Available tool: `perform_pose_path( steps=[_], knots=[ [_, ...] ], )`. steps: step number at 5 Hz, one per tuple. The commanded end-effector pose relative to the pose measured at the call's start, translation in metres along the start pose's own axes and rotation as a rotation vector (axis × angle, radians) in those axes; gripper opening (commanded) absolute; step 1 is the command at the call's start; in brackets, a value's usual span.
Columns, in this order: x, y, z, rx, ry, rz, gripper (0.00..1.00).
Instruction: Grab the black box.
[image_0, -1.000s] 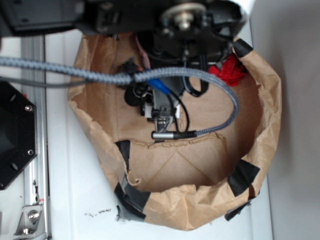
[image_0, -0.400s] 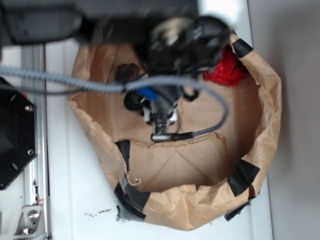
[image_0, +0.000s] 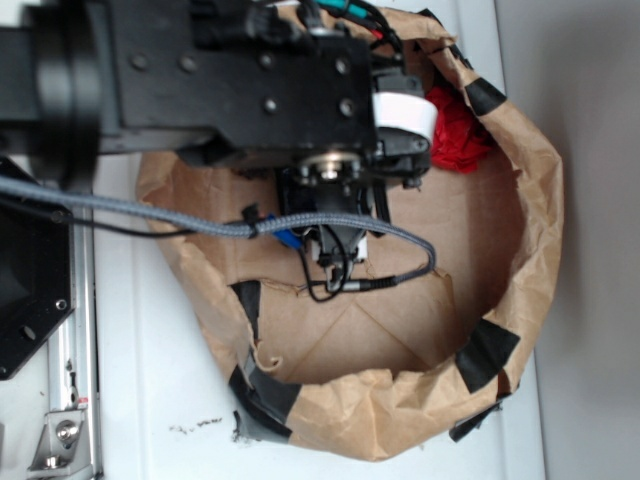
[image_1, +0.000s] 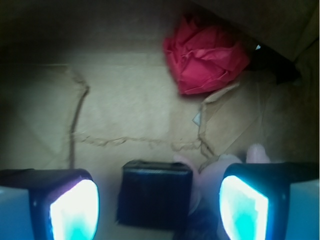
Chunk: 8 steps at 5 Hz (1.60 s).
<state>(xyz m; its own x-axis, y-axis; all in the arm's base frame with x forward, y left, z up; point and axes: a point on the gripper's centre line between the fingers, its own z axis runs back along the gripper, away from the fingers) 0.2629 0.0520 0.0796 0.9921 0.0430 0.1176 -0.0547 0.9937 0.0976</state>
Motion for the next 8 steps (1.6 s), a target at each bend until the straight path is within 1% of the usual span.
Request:
perform_pose_path(
  steps=[1,2,3,4,5,6,7,8],
  knots=[
    [0.002,0.017,-0.009,0.026,-0.001,-0.02,1.0],
    [-0.006,0.023,-0.01,0.022,0.007,-0.037,1.0],
    [-0.014,0.024,-0.011,0.0,0.019,-0.076,1.0],
    [-0.017,0.024,-0.014,0.008,-0.008,-0.085,1.0],
    [-0.016,0.022,-0.019,0.022,-0.019,-0.083,1.0],
    [-0.017,0.021,-0.023,0.027,-0.014,-0.078,1.0],
    [-0.021,0.017,-0.031,0.026,-0.015,-0.079,1.0],
    [-0.024,0.007,-0.043,0.007,-0.006,-0.086,1.0]
  ],
)
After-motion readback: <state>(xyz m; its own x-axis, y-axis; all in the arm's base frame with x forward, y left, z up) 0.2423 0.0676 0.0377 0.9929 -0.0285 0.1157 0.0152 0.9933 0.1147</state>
